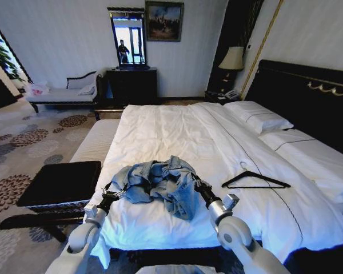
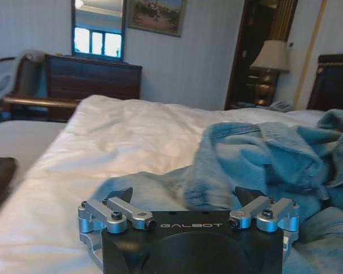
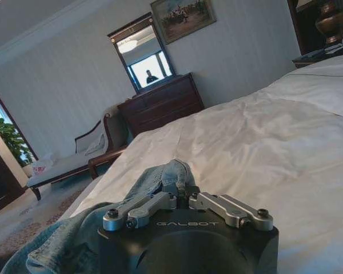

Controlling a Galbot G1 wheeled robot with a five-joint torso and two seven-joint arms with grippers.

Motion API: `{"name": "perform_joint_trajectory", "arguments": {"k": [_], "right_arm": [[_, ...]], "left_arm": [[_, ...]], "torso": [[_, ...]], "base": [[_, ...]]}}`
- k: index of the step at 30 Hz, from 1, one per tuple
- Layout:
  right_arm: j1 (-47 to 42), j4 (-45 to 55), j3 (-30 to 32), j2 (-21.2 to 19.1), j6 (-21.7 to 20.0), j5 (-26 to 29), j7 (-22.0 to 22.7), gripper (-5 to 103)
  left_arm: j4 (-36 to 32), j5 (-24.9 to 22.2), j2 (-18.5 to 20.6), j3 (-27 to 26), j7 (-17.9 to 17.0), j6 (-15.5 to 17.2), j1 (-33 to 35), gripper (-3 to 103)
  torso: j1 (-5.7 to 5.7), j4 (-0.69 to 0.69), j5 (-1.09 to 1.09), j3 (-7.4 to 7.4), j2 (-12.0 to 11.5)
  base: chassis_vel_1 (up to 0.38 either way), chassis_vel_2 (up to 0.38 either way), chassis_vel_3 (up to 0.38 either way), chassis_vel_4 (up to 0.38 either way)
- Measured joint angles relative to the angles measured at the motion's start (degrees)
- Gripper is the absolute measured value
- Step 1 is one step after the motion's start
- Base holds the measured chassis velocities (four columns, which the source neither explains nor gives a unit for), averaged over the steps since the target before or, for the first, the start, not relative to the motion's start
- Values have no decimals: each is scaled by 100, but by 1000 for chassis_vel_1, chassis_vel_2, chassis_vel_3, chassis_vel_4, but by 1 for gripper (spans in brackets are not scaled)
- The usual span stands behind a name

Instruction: Pick up the clothes from the bed and hang them on the clothes hanger.

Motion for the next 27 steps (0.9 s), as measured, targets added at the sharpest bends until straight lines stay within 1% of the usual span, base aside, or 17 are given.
{"name": "perform_joint_trajectory", "arguments": {"k": [3,6,9,10,11,12,14,16,17,18,19,22,23,25,26,27], "right_arm": [[4,-29,2,18,9,-30,4,4],[-7,-30,14,34,13,-38,7,4],[-48,-26,33,44,26,-56,9,4],[-65,-25,40,54,32,-67,9,4],[-65,-25,40,54,32,-67,9,4],[-74,-25,42,66,34,-74,9,4],[-88,-25,43,96,36,-93,9,4],[-106,-16,43,127,38,-118,9,4],[-106,-16,43,127,38,-118,9,4],[-114,-10,44,133,38,-124,10,4],[-124,-2,50,134,38,-134,10,4],[-144,4,93,113,44,-154,10,4],[-144,4,93,113,44,-154,10,4],[-163,4,131,101,47,-146,10,4],[-165,4,133,102,48,-145,10,4],[-166,-5,133,108,51,-146,10,4]], "left_arm": [[43,-22,-139,151,102,-19,-113,100],[79,-18,-155,202,122,-27,-177,100],[148,-16,-114,234,149,-48,-288,100],[191,-19,-67,253,160,-48,-363,103],[191,-19,-67,253,160,-48,-363,103],[223,-20,-38,268,168,-48,-408,101],[332,-31,27,312,226,-48,-527,100],[475,-35,70,351,360,-63,-635,91],[475,-35,70,351,360,-63,-635,91],[522,-31,81,360,399,-84,-664,85],[565,-27,93,366,433,-109,-686,85],[639,-24,122,373,504,-184,-722,69],[639,-24,122,373,504,-184,-722,69],[669,-38,126,373,560,-258,-758,58],[680,-42,126,373,582,-283,-769,58],[693,-43,126,373,613,-315,-782,53]], "torso": [[0,0,0,0,0],[0,0,0,0,0],[0,0,0,0,0],[0,0,0,0,0],[0,0,0,0,0],[0,0,0,0,0],[0,0,1,0,0],[0,0,-1,0,0],[0,0,-1,0,0],[0,0,0,0,0],[0,0,0,0,0],[0,0,0,0,0],[0,0,0,0,0],[0,0,0,0,0],[0,0,0,0,0],[0,0,0,0,0]], "base": [[0,0,0,0],[0,0,0,0],[0,0,0,0],[0,0,0,0],[0,0,0,0],[0,0,0,0],[0,0,0,0],[0,0,0,0],[0,0,0,0],[0,0,0,0],[0,0,0,0],[0,0,0,0],[0,0,0,0],[0,0,0,0],[0,0,0,0],[0,0,0,0]]}}
